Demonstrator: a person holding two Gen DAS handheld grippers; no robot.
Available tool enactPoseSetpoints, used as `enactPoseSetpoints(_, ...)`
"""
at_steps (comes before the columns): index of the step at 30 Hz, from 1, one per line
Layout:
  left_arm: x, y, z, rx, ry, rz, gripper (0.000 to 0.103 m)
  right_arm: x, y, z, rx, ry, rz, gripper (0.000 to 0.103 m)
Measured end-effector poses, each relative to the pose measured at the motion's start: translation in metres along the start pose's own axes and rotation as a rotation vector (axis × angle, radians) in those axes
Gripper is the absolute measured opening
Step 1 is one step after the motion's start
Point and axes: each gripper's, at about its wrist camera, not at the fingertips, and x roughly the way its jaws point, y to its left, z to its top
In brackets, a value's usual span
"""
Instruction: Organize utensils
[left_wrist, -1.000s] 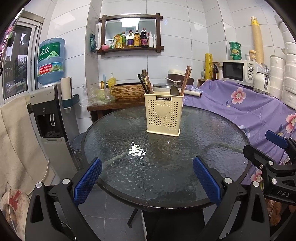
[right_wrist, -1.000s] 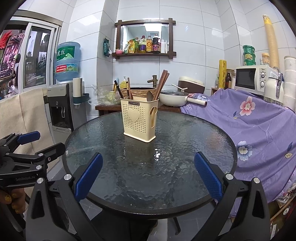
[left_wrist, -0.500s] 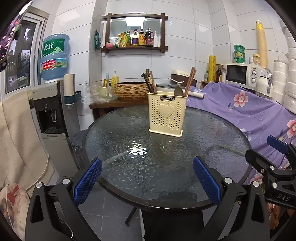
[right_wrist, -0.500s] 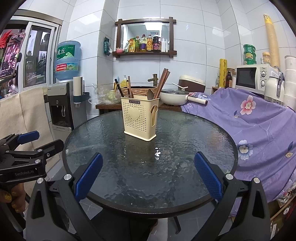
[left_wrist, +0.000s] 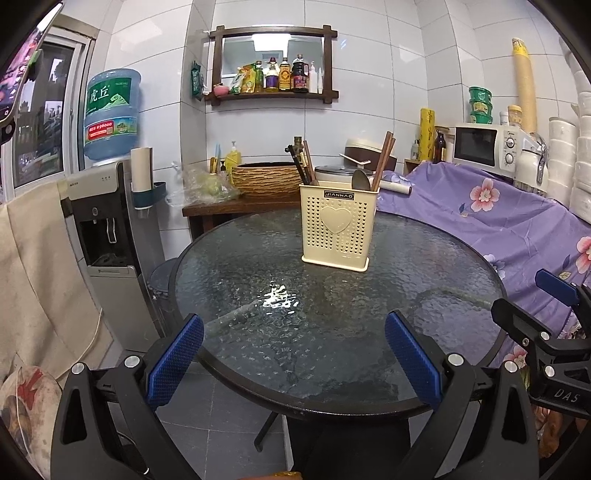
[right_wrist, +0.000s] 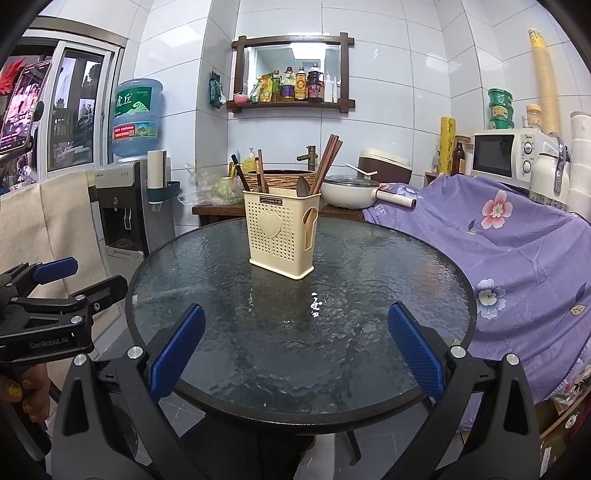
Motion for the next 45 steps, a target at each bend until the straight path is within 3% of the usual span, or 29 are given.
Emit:
enactPoseSetpoints(42, 0.0026, 0.0004, -0.0015, -0.005, 0.019, -0.007, 0.097, 0.0046, 0.0021, -0.001, -0.005, 0.014, 0.003, 0.097)
enactPoseSetpoints(45, 0.0003, 0.0027, -0.0026, -0.02, 0.004, -0.035, 0.097, 0.0043, 0.0018, -0.0011, -0.007, 0.014, 0.002, 0.097)
